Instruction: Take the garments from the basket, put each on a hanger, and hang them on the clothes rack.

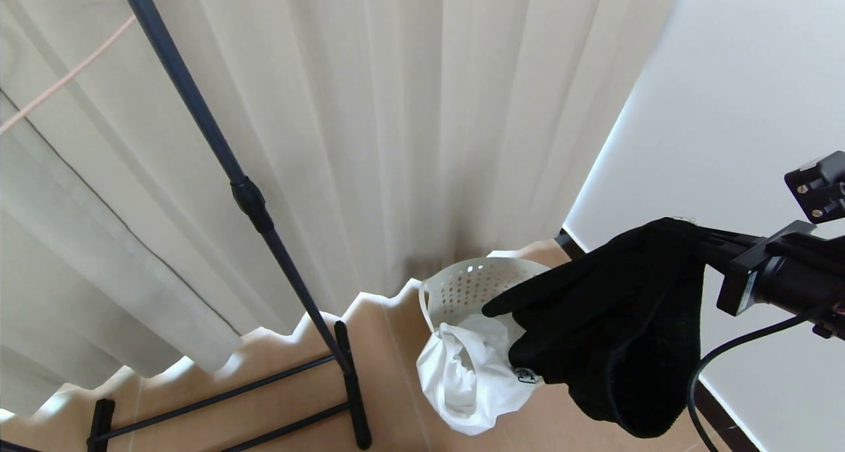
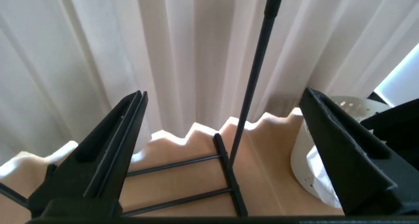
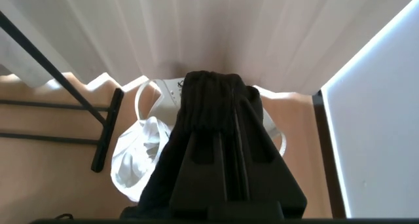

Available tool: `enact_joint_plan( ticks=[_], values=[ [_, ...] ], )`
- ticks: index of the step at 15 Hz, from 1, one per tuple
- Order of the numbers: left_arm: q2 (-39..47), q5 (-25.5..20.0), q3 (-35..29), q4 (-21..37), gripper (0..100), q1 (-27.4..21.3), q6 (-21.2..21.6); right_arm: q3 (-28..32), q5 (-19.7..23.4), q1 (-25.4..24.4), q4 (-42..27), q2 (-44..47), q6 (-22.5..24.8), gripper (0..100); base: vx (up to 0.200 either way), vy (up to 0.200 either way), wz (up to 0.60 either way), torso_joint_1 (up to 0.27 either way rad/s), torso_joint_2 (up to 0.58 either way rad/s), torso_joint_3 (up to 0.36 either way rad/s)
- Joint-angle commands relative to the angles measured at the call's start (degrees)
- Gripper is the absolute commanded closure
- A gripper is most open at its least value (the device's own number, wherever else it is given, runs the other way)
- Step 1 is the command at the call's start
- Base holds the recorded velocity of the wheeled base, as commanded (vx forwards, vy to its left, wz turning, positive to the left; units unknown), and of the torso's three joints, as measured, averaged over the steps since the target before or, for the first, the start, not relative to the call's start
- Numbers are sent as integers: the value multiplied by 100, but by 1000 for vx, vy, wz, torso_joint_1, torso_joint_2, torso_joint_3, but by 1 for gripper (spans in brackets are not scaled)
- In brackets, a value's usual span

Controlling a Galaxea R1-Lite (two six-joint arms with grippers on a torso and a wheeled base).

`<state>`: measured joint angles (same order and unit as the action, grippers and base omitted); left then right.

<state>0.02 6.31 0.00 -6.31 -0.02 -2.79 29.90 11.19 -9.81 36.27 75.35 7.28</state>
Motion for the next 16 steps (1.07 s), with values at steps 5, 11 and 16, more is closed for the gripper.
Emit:
enact_joint_plan(
  ticks=[5,11,16],
  values=[
    [-2,1,0,-1,0,-6,-2,-2,-3,6,3,85,11,100,0,0,0,170,-490,-119],
    [-2,1,0,-1,0,-6,-2,-11,-12,6,3,85,11,100,0,0,0,204,-526,-115],
    [-2,28,0,-1,0,2,-20,-20,-12,6,3,85,19,100,0,0,0,247,-579,-141]
  ],
)
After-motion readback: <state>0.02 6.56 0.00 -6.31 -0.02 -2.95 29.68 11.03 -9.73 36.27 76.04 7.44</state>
